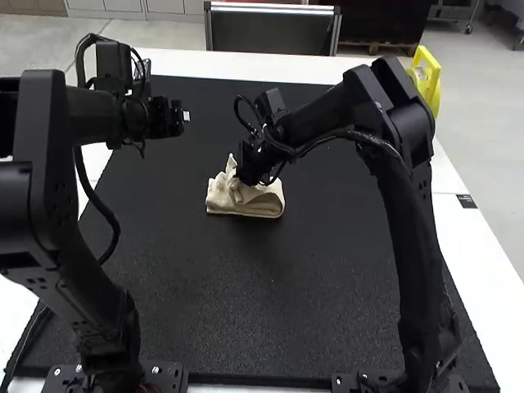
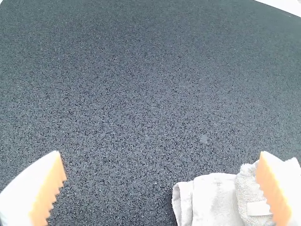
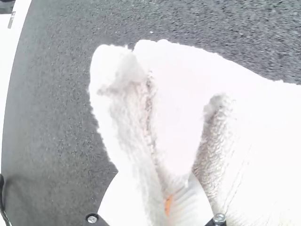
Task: Fold the towel.
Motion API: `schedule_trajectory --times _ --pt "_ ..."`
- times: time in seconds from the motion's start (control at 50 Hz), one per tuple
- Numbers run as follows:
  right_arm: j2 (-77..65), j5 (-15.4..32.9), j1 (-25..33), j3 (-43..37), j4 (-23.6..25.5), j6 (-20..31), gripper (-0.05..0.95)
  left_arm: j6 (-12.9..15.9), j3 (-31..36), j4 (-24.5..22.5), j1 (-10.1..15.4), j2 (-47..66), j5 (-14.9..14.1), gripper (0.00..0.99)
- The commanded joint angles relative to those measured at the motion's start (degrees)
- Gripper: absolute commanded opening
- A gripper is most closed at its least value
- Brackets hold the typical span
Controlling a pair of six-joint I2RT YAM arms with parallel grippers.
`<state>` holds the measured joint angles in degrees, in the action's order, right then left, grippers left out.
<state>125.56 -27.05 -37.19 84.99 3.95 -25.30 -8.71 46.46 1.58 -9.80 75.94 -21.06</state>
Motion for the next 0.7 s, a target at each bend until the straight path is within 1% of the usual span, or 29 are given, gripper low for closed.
schedule_trajectory --times 0.0,0.18,0.22,0.26,0.28,0.32,0.4,0.5,0.52,0.54,0.58,0.68 --pt "-0.3 -1.6 -1.1 2.0 -1.0 0.3 -0.02 -0.5 -0.3 -0.5 -0.7 -1.3 -0.8 0.959" --pt "0.2 -1.8 -1.6 3.3 -1.7 0.1 -0.02 -0.5 -0.3 -0.5 -0.7 -1.3 -0.8 0.959" --pt "0.4 -1.8 -1.7 3.6 -1.8 0.1 0.0 -0.5 -0.3 -0.5 -0.7 -1.4 -0.8 0.959" --pt "0.5 -1.7 -1.9 3.9 -1.8 0.2 0.08 -0.5 -0.3 -0.5 -0.7 -1.3 -0.8 0.959" --pt "0.5 -1.6 -2.0 4.0 -1.8 0.1 0.14 -0.5 -0.3 -0.5 -0.7 -1.4 -0.8 0.959" --pt "0.6 -1.3 -2.1 4.0 -1.8 0.0 0.31 -0.5 -0.3 -0.5 -0.7 -1.4 -0.8 0.959" --pt "0.6 -1.0 -2.4 4.1 -1.7 -0.1 0.54 -0.5 -0.3 -0.5 -0.7 -1.3 -0.8 0.959" --pt "0.6 -0.6 -2.4 4.1 -1.7 -0.1 0.78 -0.6 -0.3 -0.6 -0.7 -1.3 -0.8 0.959" --pt "0.6 -0.6 -2.4 4.1 -1.7 -0.1 0.83 -0.5 -0.3 -0.6 -0.7 -1.3 -0.8 0.959" --pt "0.6 -0.6 -2.4 4.1 -1.7 -0.1 0.86 -0.6 -0.3 -0.6 -0.7 -1.3 -0.8 0.959" --pt "0.6 -0.6 -2.5 4.3 -1.7 -0.1 0.89 -0.6 -0.4 -0.6 -0.7 -1.3 -0.8 0.959" --pt "0.4 -0.6 -2.5 5.0 -1.7 0.1 0.88 -0.6 -0.4 -0.6 -0.7 -1.3 -0.8 0.959"
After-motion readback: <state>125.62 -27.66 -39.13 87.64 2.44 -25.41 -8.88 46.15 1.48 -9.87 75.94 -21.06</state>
